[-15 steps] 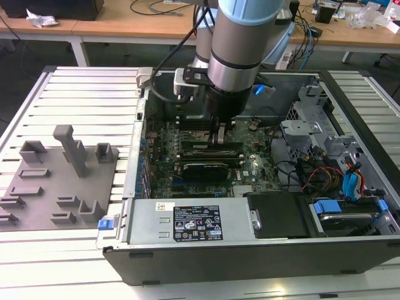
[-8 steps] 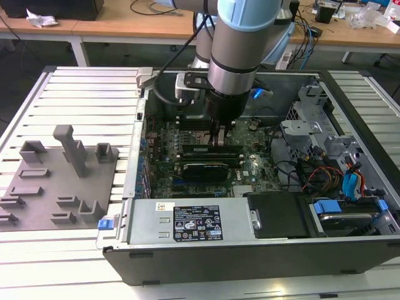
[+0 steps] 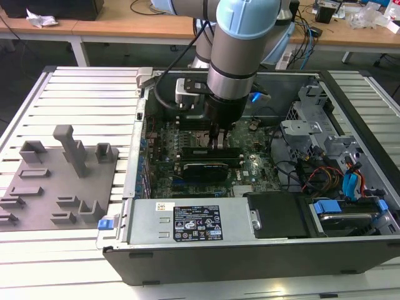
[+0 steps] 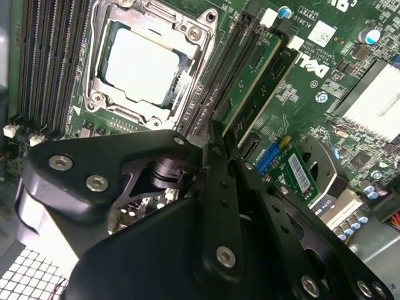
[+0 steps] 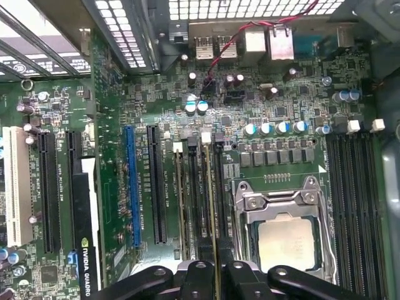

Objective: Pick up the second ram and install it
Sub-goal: 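Insert the second ram into the second slot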

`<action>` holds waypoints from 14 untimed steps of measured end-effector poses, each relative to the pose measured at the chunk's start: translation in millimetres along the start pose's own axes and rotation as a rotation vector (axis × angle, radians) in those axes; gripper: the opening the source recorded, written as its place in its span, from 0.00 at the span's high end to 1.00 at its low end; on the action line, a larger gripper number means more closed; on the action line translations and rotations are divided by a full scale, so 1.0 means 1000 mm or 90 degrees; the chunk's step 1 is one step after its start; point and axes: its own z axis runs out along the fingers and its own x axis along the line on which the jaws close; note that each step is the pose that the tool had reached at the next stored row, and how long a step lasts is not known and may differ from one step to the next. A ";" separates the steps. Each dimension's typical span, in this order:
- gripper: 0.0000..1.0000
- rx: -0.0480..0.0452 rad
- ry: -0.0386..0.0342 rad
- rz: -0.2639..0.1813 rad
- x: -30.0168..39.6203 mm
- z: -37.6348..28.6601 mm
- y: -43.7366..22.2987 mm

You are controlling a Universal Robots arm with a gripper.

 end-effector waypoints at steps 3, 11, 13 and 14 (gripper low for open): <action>0.86 0.0001 0.0000 0.000 0.0001 0.0029 -0.0002; 0.86 0.0000 0.0001 0.000 -0.0005 0.0089 -0.0002; 0.86 0.0000 0.0002 0.000 -0.0006 0.0090 -0.0003; 0.86 0.0000 0.0001 0.000 -0.0007 0.0091 -0.0003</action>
